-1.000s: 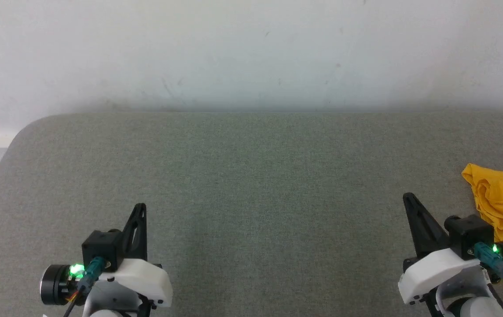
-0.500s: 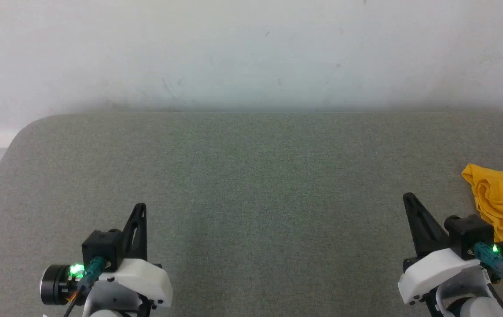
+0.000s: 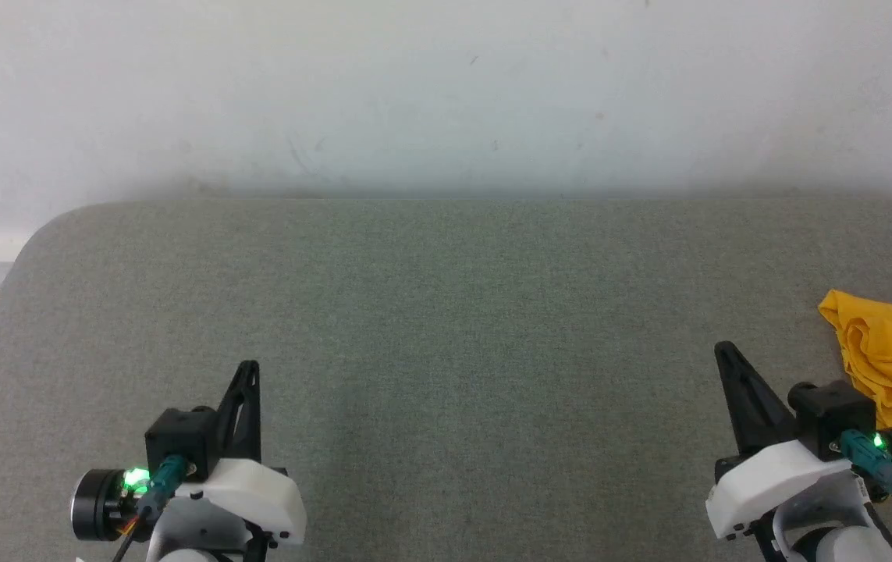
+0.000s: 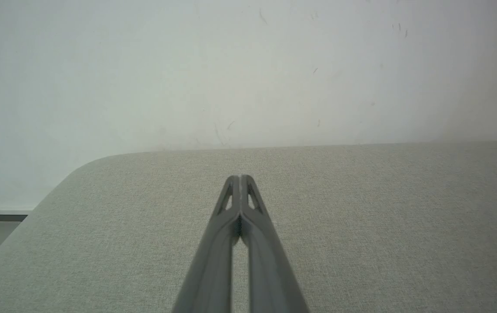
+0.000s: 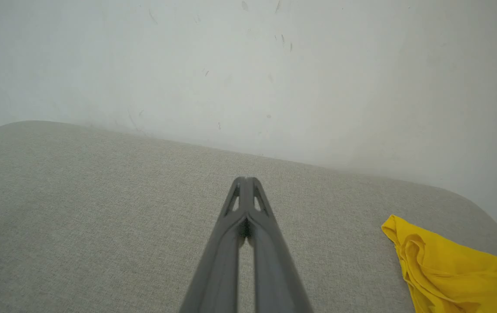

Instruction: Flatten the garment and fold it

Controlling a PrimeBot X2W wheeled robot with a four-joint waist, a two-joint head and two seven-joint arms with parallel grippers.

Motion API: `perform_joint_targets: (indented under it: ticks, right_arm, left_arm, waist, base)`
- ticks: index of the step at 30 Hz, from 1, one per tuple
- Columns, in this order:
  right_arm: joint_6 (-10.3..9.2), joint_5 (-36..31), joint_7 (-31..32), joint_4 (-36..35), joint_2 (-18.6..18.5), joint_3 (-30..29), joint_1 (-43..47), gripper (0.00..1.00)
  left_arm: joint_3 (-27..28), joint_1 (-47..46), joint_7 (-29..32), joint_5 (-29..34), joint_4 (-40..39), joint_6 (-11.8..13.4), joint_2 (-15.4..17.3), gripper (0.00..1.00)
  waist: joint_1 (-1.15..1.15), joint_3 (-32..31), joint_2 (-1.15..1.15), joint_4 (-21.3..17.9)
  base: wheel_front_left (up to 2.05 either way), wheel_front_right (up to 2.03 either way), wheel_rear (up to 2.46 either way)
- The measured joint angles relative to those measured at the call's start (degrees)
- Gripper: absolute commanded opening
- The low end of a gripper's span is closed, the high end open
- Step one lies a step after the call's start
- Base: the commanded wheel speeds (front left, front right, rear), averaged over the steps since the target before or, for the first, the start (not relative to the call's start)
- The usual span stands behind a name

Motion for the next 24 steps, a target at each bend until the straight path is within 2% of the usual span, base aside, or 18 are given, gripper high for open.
perform_joint_targets:
  ticks: [24]
  right_arm:
    - [0.0, 0.0, 0.0, 0.0, 0.0, 0.0, 0.0, 0.0]
  left_arm:
    - [0.0, 0.0, -0.01, 0.0, 0.0, 0.0, 0.0, 0.0]
  waist:
    - [0.0, 0.0, 0.0, 0.0]
  base:
    - [0.0, 0.0, 0.0]
